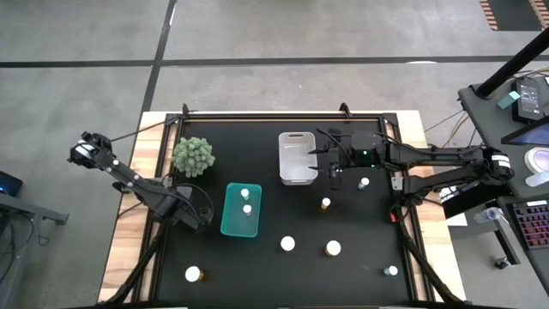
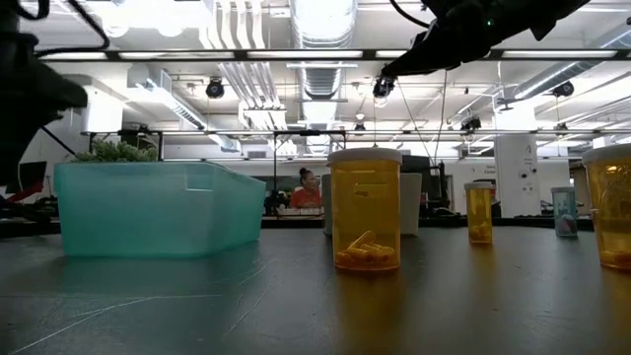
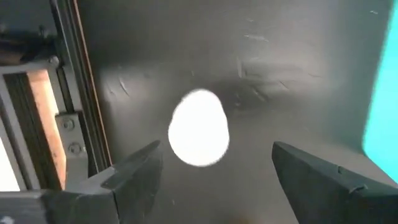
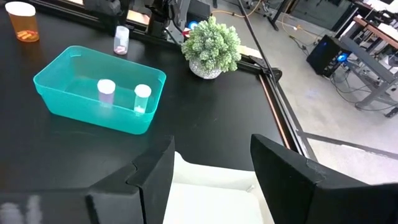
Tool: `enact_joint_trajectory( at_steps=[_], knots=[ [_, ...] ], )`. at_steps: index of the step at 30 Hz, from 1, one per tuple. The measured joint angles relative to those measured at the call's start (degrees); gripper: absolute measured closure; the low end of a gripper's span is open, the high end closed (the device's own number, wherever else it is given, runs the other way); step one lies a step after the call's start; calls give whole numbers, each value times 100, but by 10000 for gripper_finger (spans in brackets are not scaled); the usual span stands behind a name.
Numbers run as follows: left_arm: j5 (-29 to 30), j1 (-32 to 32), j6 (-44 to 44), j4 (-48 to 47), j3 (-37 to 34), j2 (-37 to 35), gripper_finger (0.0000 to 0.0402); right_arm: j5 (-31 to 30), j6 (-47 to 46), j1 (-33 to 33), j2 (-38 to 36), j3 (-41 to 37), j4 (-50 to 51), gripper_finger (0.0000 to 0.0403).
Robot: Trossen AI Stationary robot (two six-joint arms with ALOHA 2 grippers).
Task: Pick and place medicine bottles into bin by pill shape (circle, oval)
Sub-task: Put the left transparent pill bottle into the white bin
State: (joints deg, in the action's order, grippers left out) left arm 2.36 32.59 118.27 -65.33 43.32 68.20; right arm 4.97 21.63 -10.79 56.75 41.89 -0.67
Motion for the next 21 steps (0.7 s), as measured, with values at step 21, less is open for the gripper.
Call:
enact_joint_trajectory(
  at_steps=[21],
  knots=[
    [93, -49, -12, 930, -489, 310, 278, 0, 13, 0, 0, 0, 42, 200]
  ],
)
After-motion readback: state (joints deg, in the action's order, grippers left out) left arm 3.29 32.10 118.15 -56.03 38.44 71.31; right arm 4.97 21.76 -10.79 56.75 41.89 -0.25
